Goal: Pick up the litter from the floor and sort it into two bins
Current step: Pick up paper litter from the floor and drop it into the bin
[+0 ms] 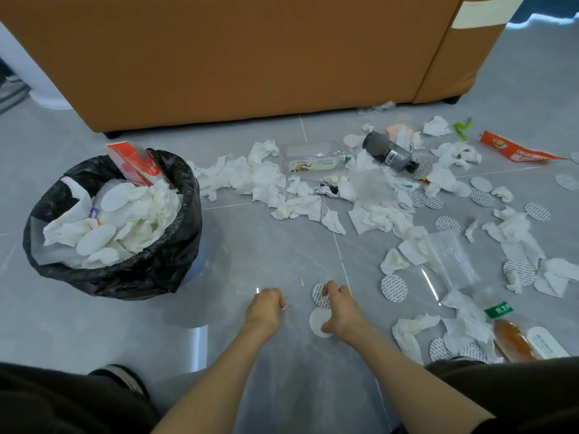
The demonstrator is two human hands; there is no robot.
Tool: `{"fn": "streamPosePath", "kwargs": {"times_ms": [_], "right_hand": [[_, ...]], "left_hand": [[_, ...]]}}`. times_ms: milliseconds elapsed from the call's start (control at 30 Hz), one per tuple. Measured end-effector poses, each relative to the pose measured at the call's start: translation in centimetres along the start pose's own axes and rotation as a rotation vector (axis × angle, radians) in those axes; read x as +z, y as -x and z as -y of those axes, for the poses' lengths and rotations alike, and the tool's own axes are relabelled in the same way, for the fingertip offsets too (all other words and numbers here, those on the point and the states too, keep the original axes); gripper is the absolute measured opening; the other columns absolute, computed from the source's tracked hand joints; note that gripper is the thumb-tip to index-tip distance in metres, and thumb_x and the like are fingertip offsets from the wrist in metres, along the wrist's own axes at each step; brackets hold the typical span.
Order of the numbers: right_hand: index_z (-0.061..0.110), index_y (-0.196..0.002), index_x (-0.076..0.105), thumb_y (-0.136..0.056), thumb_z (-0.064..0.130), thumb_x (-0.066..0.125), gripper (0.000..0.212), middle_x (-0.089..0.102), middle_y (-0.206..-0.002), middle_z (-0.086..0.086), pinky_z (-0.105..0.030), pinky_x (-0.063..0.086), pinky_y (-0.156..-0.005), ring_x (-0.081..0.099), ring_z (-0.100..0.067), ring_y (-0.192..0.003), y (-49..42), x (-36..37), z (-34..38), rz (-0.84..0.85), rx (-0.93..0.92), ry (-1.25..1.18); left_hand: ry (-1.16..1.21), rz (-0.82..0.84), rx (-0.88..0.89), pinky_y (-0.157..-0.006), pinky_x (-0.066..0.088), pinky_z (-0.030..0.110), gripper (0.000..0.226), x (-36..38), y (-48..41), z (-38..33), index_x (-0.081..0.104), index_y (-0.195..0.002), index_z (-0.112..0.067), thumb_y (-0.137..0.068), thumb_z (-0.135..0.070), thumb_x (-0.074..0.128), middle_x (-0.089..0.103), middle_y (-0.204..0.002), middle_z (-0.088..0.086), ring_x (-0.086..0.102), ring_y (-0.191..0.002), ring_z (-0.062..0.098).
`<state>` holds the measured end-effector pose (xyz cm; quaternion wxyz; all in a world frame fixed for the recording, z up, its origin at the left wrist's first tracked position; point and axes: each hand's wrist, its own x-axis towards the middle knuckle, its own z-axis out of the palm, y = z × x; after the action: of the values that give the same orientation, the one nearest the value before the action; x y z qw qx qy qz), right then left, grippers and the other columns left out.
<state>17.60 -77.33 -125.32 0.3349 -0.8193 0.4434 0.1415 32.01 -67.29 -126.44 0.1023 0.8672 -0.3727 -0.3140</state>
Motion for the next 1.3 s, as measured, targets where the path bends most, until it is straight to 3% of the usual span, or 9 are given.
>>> {"fn": "streamPosePath", "kwargs": {"times_ms": [100,233,367,500,667,867,1067,1167,1300], "right_hand": [[0.009,-0.127,0.036,-0.077,0.002,0.062,0.057,0.055,-0.115,-0.013,-0.029,0.043,-0.079,0.055,-0.027,-0.095,0.3,0.5,0.0,-0.006,-0.001,0.025],[0.009,-0.124,0.036,-0.080,-0.001,0.058,0.051,0.041,-0.122,-0.011,-0.030,0.036,-0.076,0.049,-0.032,-0.104,1.1,0.9,0.5,-0.114,0.040,0.122],[0.016,-0.101,0.032,-0.073,-0.005,0.060,0.044,0.037,-0.108,-0.007,-0.027,0.036,-0.070,0.045,-0.025,-0.083,1.4,1.2,0.1,-0.153,0.060,-0.018],[0.014,-0.107,0.038,-0.069,-0.004,0.067,0.051,0.036,-0.108,-0.004,-0.025,0.041,-0.077,0.050,-0.026,-0.093,1.4,0.8,-0.3,-0.119,0.090,-0.179],[0.020,-0.100,0.035,-0.071,-0.001,0.066,0.047,0.051,-0.094,-0.006,-0.023,0.037,-0.065,0.049,-0.022,-0.080,1.4,0.6,-0.5,-0.029,0.060,-0.268],[0.010,-0.117,0.047,-0.076,0.007,0.068,0.046,0.057,-0.090,-0.007,-0.028,0.045,-0.073,0.055,-0.022,-0.084,-0.5,-2.6,1.1,-0.176,0.084,-0.473],[0.015,-0.135,0.038,-0.076,0.011,0.072,0.069,0.057,-0.097,-0.010,-0.029,0.045,-0.085,0.058,-0.029,-0.105,-2.3,-3.6,1.2,-0.050,0.059,-0.287],[0.022,-0.132,0.043,-0.074,0.013,0.071,0.065,0.049,-0.092,-0.001,-0.029,0.046,-0.085,0.057,-0.030,-0.107,-2.5,-3.0,1.0,-0.011,0.043,-0.157],[0.025,-0.124,0.046,-0.072,0.018,0.071,0.058,0.056,-0.095,-0.004,-0.032,0.046,-0.085,0.054,-0.029,-0.109,-2.6,-2.4,0.8,-0.029,0.046,-0.038]], "left_hand": [[-0.022,0.009,0.010,-0.086,0.045,0.028,0.023,-0.1,0.2,0.3,0.062,-0.101,-0.012,-0.088,-0.005,0.044,0.058,-0.115,0.008,0.055,-0.107,0.024],[-0.015,0.000,0.009,-0.086,0.044,0.028,0.019,-0.1,0.5,0.5,0.058,-0.103,-0.013,-0.090,-0.008,0.044,0.057,-0.115,0.008,0.054,-0.107,0.024],[0.015,-0.002,0.023,-0.084,0.045,0.029,0.013,-0.1,0.8,0.7,0.055,-0.093,-0.019,-0.090,-0.009,0.047,0.060,-0.111,0.008,0.054,-0.105,0.024],[0.049,-0.022,0.027,-0.081,0.045,0.029,0.016,-0.3,0.9,0.8,0.059,-0.099,-0.010,-0.090,-0.007,0.047,0.062,-0.107,0.010,0.056,-0.101,0.026],[0.128,-0.047,0.013,-0.074,0.048,0.031,0.019,-0.6,0.8,0.3,0.059,-0.097,-0.007,-0.088,-0.003,0.043,0.062,-0.104,0.013,0.058,-0.099,0.031],[0.187,-0.086,0.080,-0.081,0.045,0.029,0.018,-1.2,-0.3,-1.1,0.057,-0.105,-0.011,-0.089,-0.008,0.048,0.062,-0.102,0.008,0.057,-0.095,0.024],[0.212,-0.091,0.152,-0.082,0.049,0.037,0.018,-1.5,-1.8,-2.5,0.054,-0.108,-0.013,-0.090,-0.011,0.050,0.055,-0.086,-0.003,0.056,-0.086,0.021],[0.193,-0.070,0.168,-0.081,0.049,0.035,0.022,-1.2,-2.5,-2.3,0.053,-0.112,-0.014,-0.090,-0.013,0.052,0.056,-0.083,-0.005,0.052,-0.079,0.016],[0.153,-0.043,0.183,-0.078,0.045,0.031,0.028,-0.8,-3.2,-2.0,0.052,-0.118,-0.014,-0.091,-0.014,0.054,0.059,-0.085,-0.003,0.052,-0.082,0.015]]}}
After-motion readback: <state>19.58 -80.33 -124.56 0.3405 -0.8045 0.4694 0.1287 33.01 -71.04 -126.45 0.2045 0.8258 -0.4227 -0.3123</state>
